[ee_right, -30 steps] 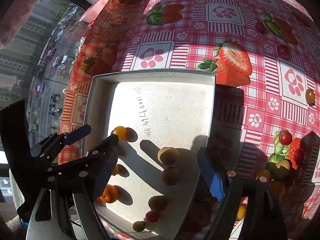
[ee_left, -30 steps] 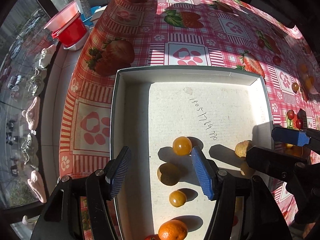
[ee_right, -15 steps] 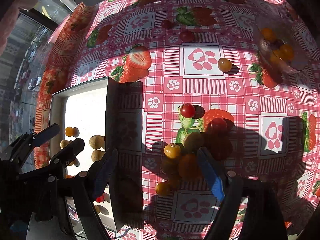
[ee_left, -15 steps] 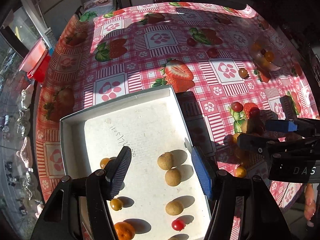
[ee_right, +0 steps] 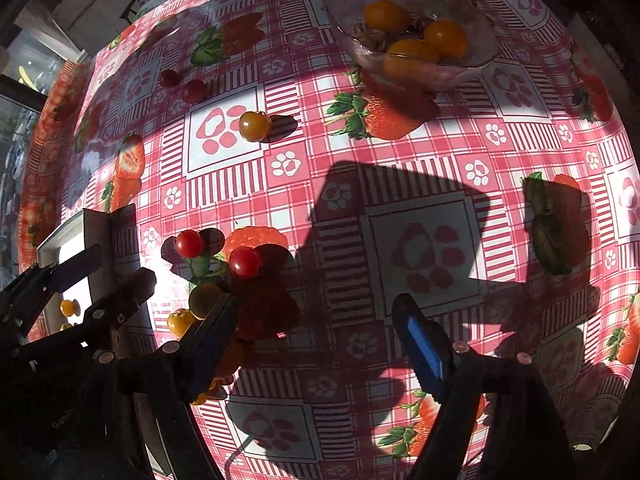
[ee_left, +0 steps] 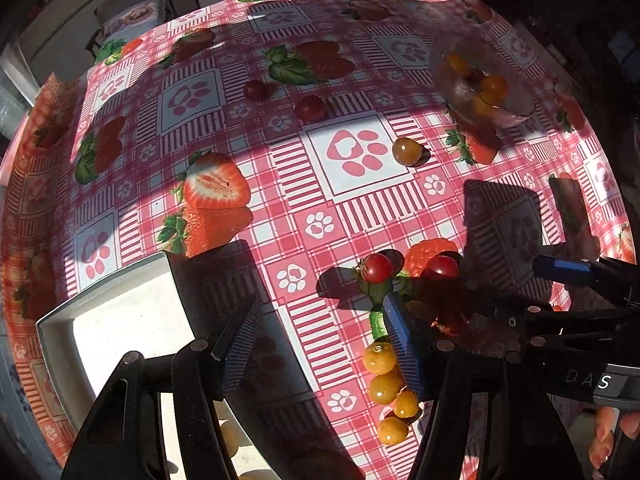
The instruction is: Organize fruits
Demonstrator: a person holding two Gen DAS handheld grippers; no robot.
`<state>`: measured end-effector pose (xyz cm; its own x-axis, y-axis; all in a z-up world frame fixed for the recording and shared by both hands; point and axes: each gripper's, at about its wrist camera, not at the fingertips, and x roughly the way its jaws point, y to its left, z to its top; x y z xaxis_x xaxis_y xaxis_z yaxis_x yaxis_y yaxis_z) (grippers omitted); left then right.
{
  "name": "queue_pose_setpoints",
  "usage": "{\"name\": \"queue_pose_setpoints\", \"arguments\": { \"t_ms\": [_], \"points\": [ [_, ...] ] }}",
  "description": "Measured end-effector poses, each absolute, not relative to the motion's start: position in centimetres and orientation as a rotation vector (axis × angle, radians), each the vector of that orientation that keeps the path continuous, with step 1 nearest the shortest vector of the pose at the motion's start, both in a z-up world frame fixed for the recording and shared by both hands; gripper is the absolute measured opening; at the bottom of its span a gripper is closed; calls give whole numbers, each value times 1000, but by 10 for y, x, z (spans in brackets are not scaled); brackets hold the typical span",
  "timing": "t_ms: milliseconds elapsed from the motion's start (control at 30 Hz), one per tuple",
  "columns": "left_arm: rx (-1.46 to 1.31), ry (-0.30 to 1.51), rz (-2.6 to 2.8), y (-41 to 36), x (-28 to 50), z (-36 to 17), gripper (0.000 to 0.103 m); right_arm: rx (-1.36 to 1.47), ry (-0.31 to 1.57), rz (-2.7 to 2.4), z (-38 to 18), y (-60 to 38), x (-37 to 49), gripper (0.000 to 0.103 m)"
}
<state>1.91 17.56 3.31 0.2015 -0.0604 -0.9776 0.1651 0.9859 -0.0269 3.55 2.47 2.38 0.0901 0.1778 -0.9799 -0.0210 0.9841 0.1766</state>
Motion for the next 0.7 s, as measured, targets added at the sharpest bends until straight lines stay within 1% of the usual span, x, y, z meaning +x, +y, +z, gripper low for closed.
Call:
{"name": "queue_pose_setpoints", "arguments": {
  "t_ms": [300,400,533,700],
  "points": [
    [78,1388,-170,161,40,10,64,145,1473,239,20,18,42,79],
    [107,1369,-165,154,42,9,64,156,1478,240,19,14,42,77],
    [158,1338,-152,145,44,12,64,154,1480,253,17,11,43,77],
    [122,1332,-147,152,48,17,64,150,1473,294,18,19,44,77]
  ]
}}
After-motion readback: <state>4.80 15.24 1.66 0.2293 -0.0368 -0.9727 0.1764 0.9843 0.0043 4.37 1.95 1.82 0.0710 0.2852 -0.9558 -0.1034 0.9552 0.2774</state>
